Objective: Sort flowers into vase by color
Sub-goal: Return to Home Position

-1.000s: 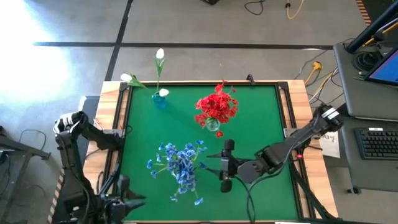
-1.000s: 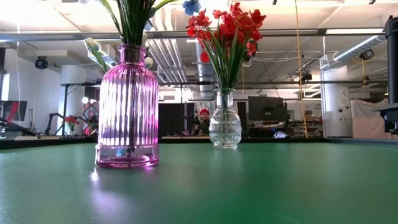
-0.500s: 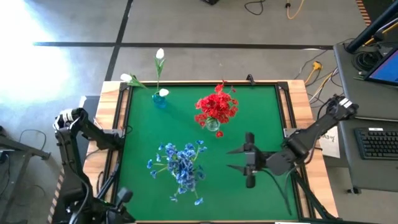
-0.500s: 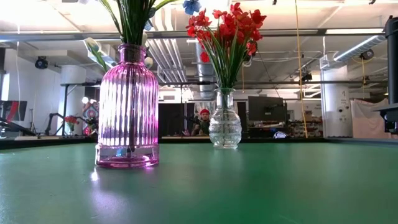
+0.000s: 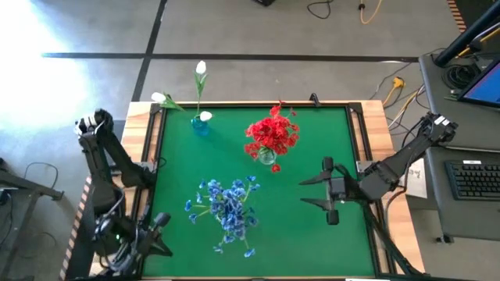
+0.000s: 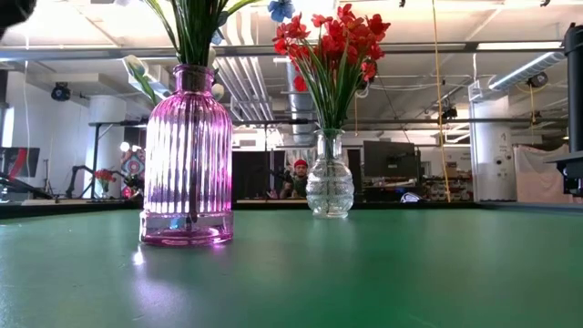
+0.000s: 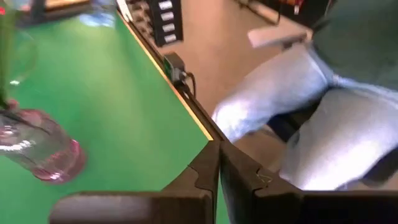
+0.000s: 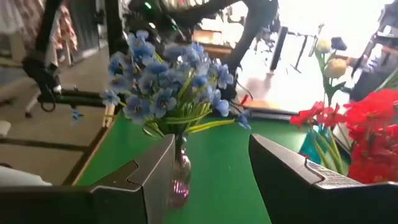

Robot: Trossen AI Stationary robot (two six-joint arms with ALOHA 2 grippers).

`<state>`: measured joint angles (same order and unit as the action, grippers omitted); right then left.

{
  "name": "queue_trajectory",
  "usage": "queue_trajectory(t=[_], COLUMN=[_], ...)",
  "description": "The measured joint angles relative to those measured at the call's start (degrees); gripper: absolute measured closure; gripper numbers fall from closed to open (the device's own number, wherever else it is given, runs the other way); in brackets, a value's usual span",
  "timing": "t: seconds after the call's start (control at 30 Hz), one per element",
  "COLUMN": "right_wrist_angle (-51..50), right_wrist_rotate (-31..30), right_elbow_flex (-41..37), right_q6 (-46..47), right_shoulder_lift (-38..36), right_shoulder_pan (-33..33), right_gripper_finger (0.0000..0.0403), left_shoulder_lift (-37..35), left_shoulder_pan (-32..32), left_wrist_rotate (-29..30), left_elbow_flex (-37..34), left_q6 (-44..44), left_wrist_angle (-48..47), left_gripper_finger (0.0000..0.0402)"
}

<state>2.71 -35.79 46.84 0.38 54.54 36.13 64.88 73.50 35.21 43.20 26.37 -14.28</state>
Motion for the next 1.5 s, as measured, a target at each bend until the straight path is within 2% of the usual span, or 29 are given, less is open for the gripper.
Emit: queue_trajectory(t=[0.2,0.43,0.83,1.0,1.27,1.5], right_wrist_angle=[2.4,4.2,22.3,25.5,26.0,25.9], right_wrist_rotate=[0.2,0.3,0.3,0.8,10.7,19.0], right_elbow_flex=[-3.5,-6.1,-17.0,-20.5,-20.9,-22.0], right_q6=[-0.4,-1.2,-8.7,-8.8,-7.7,-6.0], right_shoulder_lift=[-4.5,-7.0,-13.1,-15.5,-16.3,-17.2], right_shoulder_pan=[0.0,0.0,-0.3,-2.9,-10.9,-18.1], right_gripper_finger=[0.0204,0.0204,0.0204,0.0204,0.0204,0.0204], left_shoulder_lift=[-8.0,-14.2,-24.0,-28.5,-33.4,-38.3], left_shoulder_pan=[0.0,-1.6,-7.0,-11.8,-20.8,-26.8], left_wrist_rotate=[0.0,0.1,-1.7,-1.9,-9.5,-15.3], left_elbow_flex=[-8.1,-13.2,-19.4,-20.9,-21.7,-25.6], left_q6=[-1.0,-1.7,-7.6,-12.2,-20.5,-21.8], left_wrist_angle=[4.3,5.3,5.3,5.8,5.9,5.9], left_gripper_finger=[0.0401,0.0402,0.0401,0.0401,0.0401,0.0401])
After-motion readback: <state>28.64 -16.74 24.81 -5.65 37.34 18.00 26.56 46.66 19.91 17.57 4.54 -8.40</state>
